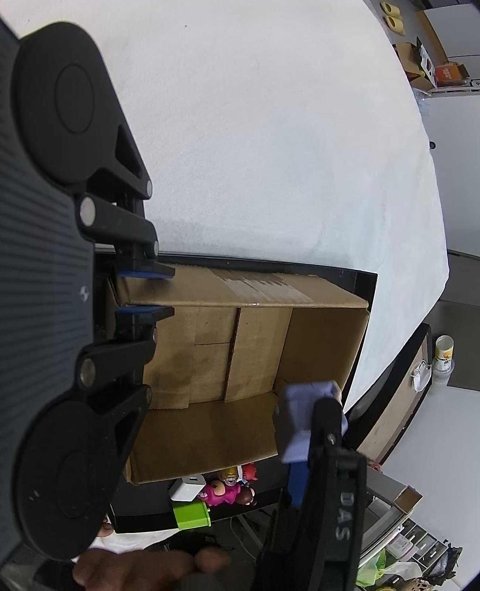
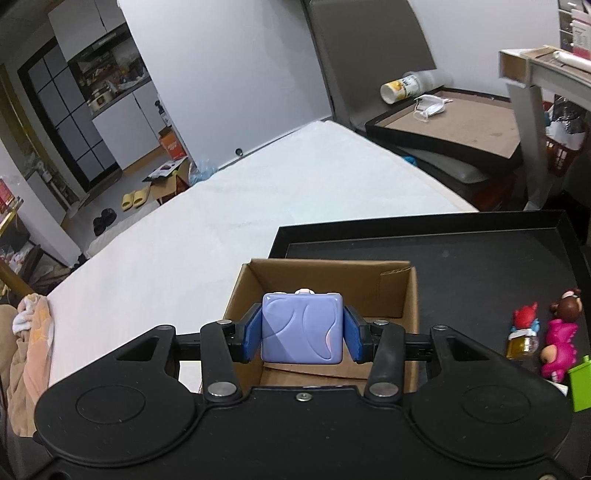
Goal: Organize rigid objects
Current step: 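Carry the lavender cube with the right gripper over the cardboard box, then lower the lavender cube into the box and open the right gripper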
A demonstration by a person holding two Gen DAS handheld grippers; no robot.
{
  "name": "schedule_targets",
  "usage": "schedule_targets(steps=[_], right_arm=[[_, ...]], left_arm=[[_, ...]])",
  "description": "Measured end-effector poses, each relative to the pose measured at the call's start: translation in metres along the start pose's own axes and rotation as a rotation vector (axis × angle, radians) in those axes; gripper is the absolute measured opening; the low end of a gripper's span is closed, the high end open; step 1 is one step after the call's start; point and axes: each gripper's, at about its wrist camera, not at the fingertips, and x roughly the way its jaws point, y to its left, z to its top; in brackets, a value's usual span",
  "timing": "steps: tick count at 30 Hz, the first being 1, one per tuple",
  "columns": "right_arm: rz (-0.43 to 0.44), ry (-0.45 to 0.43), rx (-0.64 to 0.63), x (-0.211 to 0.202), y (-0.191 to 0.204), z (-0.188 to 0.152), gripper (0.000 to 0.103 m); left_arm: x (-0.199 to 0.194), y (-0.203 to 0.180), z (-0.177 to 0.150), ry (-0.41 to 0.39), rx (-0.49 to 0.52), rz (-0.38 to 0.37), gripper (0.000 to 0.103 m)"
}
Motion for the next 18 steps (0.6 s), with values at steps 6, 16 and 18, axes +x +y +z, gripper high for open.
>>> schedule_targets(steps=[6, 16, 18], right_arm=[[0.006, 0.016, -0.001, 0.016, 0.007, -0.002, 0.044], [0.045, -0.009, 0.038, 0.014, 0.001, -0.003, 0.047], [0.037, -0.010, 0.047, 0.011, -0.002, -0.003, 0.048]], left_arm=[[0.001, 0.001, 0.001, 0.001, -0.009, -0.008, 0.013], [-0.004, 0.000, 0.001, -0.011, -0.015, -0.002, 0.013], [-0.006, -0.002, 0.001, -0.016, -0.014, -0.002, 0.013]])
